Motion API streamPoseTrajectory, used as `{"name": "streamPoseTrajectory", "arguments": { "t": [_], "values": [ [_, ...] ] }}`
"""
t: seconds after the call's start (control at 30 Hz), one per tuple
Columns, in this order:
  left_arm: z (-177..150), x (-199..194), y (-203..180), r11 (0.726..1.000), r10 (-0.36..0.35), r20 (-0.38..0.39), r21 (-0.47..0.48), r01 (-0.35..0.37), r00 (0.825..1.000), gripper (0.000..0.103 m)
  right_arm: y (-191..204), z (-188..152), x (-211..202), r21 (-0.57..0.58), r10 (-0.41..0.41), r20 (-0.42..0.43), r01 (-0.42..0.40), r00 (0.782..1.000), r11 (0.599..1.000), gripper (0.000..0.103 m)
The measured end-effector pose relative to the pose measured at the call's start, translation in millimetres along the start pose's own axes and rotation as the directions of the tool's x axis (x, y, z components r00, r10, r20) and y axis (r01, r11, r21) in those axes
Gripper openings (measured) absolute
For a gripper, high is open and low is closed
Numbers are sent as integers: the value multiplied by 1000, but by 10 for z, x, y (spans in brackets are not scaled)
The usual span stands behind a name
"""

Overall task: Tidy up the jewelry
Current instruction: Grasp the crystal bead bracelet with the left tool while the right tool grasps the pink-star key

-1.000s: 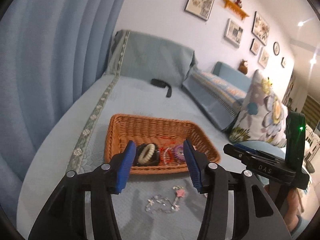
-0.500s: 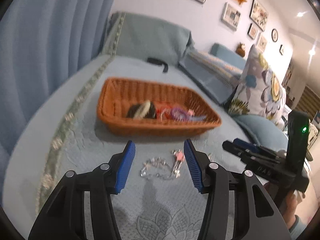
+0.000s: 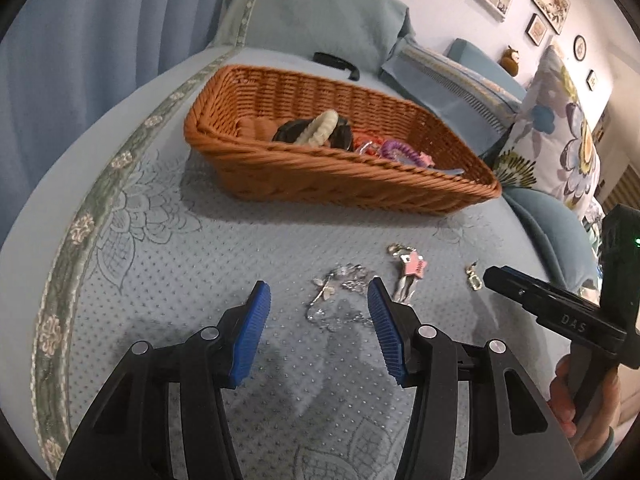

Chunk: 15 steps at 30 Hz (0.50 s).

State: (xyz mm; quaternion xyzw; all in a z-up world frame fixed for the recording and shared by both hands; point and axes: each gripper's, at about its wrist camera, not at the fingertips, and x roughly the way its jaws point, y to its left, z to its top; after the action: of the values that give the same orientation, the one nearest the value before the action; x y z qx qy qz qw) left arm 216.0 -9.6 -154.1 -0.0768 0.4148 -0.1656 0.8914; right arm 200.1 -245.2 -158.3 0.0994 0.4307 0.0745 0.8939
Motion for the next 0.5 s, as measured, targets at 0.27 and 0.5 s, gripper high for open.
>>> {"name": "streamPoseTrajectory", "arguments": {
  "t": [0.27, 0.5],
  "values": [
    [11, 118, -127, 997, 48, -20, 56, -46, 999, 47, 246, -30, 84, -110, -52, 0, 52, 999, 993, 50],
    [5, 182, -249, 988, 111, -25, 115, -108, 993, 45, 208, -6, 96, -90, -55, 2, 55, 999, 994, 50]
  ]
}}
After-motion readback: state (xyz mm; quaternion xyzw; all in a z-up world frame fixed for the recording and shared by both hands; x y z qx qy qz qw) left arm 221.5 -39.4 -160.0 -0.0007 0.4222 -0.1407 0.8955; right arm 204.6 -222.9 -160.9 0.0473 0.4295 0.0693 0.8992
